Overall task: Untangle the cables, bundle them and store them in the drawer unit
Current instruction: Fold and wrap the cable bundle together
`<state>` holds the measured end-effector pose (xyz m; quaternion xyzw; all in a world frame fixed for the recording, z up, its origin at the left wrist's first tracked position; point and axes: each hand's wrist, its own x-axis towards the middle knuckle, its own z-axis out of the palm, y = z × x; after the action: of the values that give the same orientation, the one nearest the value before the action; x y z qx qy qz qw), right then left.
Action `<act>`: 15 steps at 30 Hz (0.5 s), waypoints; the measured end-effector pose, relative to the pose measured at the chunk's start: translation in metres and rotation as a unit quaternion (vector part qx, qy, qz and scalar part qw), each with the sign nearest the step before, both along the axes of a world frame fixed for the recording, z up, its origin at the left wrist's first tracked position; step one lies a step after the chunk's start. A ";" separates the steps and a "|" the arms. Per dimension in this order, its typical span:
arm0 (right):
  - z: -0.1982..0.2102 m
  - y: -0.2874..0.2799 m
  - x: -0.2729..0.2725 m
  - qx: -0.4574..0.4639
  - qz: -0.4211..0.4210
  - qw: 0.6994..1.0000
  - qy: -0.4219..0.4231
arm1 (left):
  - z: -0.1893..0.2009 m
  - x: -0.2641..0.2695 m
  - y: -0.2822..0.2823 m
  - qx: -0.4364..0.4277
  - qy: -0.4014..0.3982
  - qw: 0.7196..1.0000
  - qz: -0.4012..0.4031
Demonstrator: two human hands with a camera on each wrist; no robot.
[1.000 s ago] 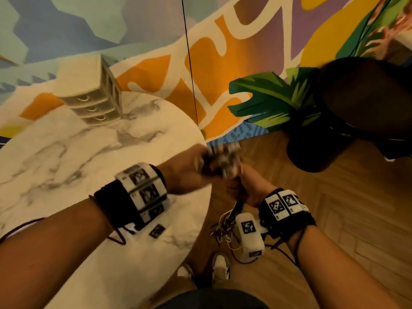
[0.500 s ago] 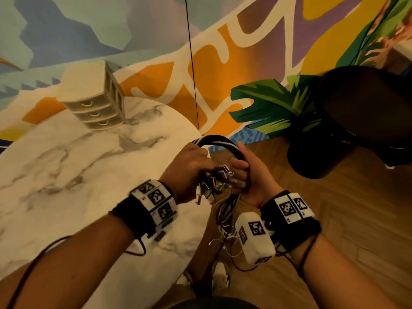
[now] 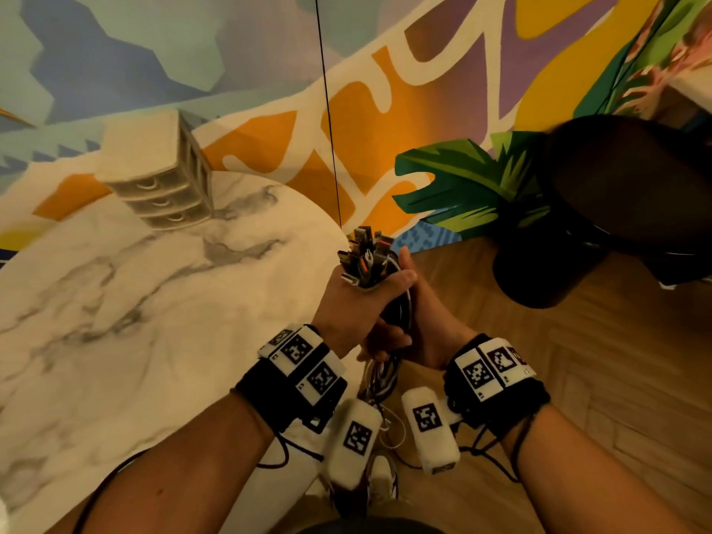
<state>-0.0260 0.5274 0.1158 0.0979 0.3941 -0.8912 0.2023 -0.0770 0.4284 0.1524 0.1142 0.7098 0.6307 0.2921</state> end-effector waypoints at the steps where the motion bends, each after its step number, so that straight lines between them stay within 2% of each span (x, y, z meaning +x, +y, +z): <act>1: 0.001 -0.001 0.001 0.067 -0.040 0.997 -0.008 | -0.003 -0.003 0.002 -0.005 0.038 0.999 0.007; 3: 0.002 -0.002 0.006 0.197 -0.142 0.970 -0.007 | -0.007 -0.011 0.005 -0.019 0.122 0.992 0.015; 5: 0.002 -0.007 0.011 0.291 -0.223 0.930 0.021 | -0.010 -0.020 0.010 -0.024 0.158 0.986 0.047; 8: -0.004 -0.023 0.018 0.439 -0.250 0.861 0.058 | -0.012 -0.024 0.021 -0.037 0.173 0.979 0.098; 11: -0.008 -0.031 0.016 0.549 -0.276 0.787 0.052 | -0.010 -0.012 0.032 -0.044 0.195 0.975 0.094; 12: -0.006 -0.028 0.013 0.565 -0.288 0.772 0.044 | -0.009 -0.009 0.034 -0.042 0.199 0.975 0.086; 13: -0.003 -0.022 0.012 0.557 -0.297 0.775 0.038 | -0.008 -0.009 0.034 -0.028 0.196 0.977 0.074; 14: 0.000 -0.014 0.011 0.525 -0.301 0.796 0.021 | -0.007 -0.011 0.032 -0.008 0.184 0.981 0.057; 15: 0.005 -0.005 0.012 0.467 -0.293 0.834 -0.006 | -0.007 -0.014 0.029 0.016 0.167 0.985 0.029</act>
<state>-0.0136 0.5225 0.1212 0.2970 0.7153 -0.6177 -0.1360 -0.0911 0.4573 0.1454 0.2022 0.7414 0.6222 0.1492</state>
